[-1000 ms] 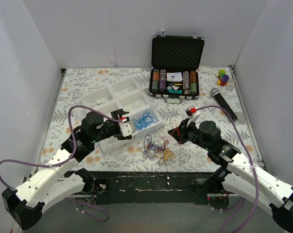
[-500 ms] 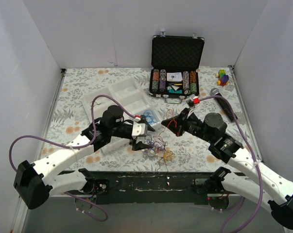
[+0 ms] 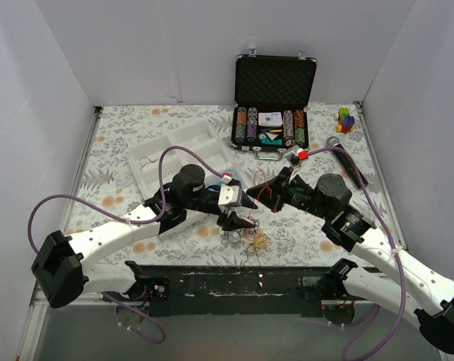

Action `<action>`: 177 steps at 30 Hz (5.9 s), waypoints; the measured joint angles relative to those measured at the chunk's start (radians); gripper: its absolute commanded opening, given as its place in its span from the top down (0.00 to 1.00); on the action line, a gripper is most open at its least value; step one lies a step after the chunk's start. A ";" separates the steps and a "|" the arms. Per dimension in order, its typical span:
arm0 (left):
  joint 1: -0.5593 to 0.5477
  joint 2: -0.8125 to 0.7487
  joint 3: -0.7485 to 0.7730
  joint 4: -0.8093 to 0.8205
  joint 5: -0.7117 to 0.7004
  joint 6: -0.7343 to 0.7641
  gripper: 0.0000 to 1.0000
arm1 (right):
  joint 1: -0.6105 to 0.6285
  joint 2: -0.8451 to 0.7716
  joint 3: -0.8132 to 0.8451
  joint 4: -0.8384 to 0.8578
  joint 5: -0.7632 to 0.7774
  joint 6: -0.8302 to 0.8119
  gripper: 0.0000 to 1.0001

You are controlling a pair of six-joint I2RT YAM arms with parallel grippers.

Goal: Untangle the cables

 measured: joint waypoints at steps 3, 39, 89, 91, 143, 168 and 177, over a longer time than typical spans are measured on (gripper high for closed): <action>-0.004 -0.001 0.000 0.046 -0.022 -0.031 0.92 | 0.000 0.000 0.003 0.011 -0.012 0.006 0.99; 0.064 -0.021 0.395 -0.148 -0.157 0.054 1.00 | 0.000 0.117 -0.180 0.026 -0.017 -0.151 0.34; 0.501 0.133 0.652 0.010 0.150 -0.254 1.00 | 0.008 0.050 -0.294 -0.038 0.135 -0.113 0.41; 0.484 0.097 0.673 0.014 0.194 -0.296 1.00 | 0.008 0.057 -0.238 -0.039 0.139 -0.125 0.39; 0.318 0.027 0.771 0.060 0.210 -0.481 1.00 | 0.060 -0.031 -0.258 0.072 0.079 -0.134 0.39; 0.318 0.024 0.783 0.040 0.219 -0.482 1.00 | 0.063 0.127 -0.084 0.131 0.182 -0.358 0.34; 0.318 0.024 0.783 0.042 0.224 -0.486 1.00 | 0.068 0.194 -0.051 0.177 0.157 -0.382 0.99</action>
